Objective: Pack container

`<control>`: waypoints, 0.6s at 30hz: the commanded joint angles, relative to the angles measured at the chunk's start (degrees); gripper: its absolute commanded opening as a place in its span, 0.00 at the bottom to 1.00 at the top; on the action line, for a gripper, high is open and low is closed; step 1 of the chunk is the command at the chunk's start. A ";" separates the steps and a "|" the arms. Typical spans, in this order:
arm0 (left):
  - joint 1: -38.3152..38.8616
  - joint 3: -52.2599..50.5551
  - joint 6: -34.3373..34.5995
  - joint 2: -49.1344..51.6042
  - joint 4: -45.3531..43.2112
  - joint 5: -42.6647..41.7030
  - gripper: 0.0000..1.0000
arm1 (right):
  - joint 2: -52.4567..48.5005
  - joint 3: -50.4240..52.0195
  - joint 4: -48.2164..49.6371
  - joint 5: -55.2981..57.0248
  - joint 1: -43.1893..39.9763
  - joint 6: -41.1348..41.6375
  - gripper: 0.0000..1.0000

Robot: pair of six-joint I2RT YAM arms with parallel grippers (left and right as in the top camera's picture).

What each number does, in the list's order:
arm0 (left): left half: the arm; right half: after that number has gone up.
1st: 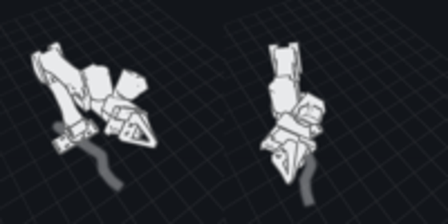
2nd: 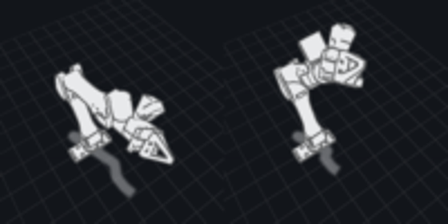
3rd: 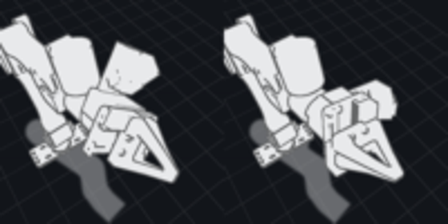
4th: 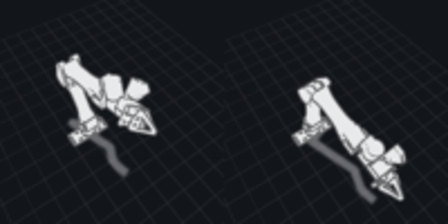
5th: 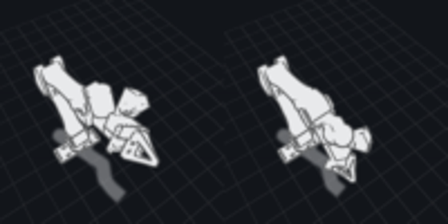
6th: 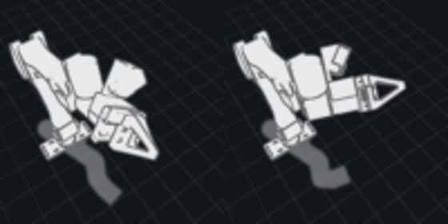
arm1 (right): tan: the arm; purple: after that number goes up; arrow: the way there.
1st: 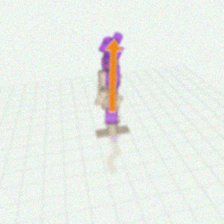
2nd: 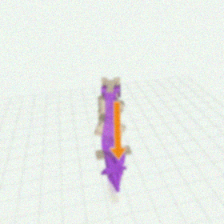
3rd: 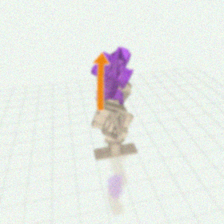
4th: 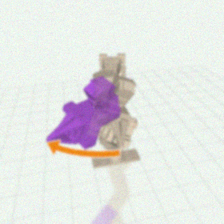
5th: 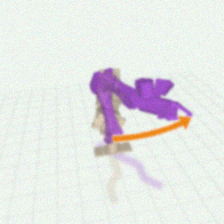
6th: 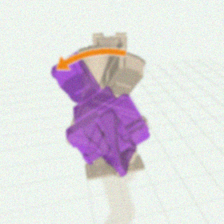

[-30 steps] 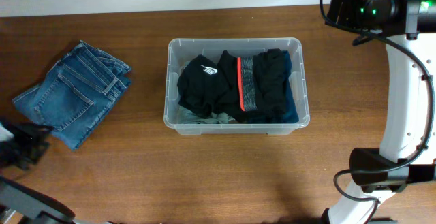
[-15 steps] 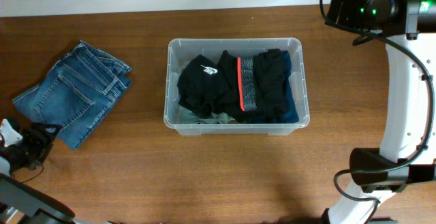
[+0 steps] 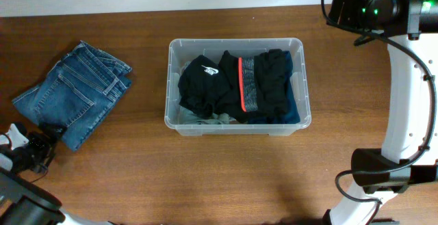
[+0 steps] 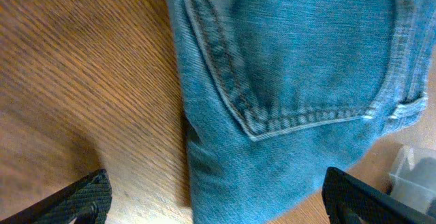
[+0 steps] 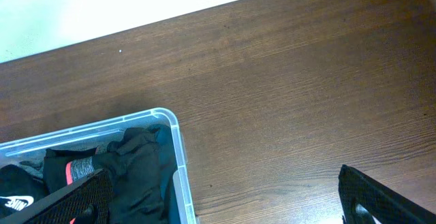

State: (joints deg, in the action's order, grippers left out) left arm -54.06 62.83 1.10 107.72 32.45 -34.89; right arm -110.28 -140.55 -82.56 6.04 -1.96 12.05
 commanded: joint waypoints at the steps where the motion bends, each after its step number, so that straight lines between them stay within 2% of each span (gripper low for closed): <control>1: 0.15 -0.02 -0.48 2.16 -2.38 0.17 0.99 | 0.15 -0.13 0.02 0.68 -0.33 0.20 0.98; 13: 0.15 -0.02 -0.28 7.91 -8.76 -0.85 0.99 | 0.15 -0.13 0.02 0.68 -0.33 0.20 0.98; 18: 0.59 -0.02 0.79 11.52 -12.22 -7.89 0.99 | 0.15 -0.13 0.00 0.66 -0.33 0.20 0.98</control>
State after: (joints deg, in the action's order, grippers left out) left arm -54.08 64.73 1.10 113.12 20.53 -41.06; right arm -110.28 -140.55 -82.54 6.04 -1.96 11.99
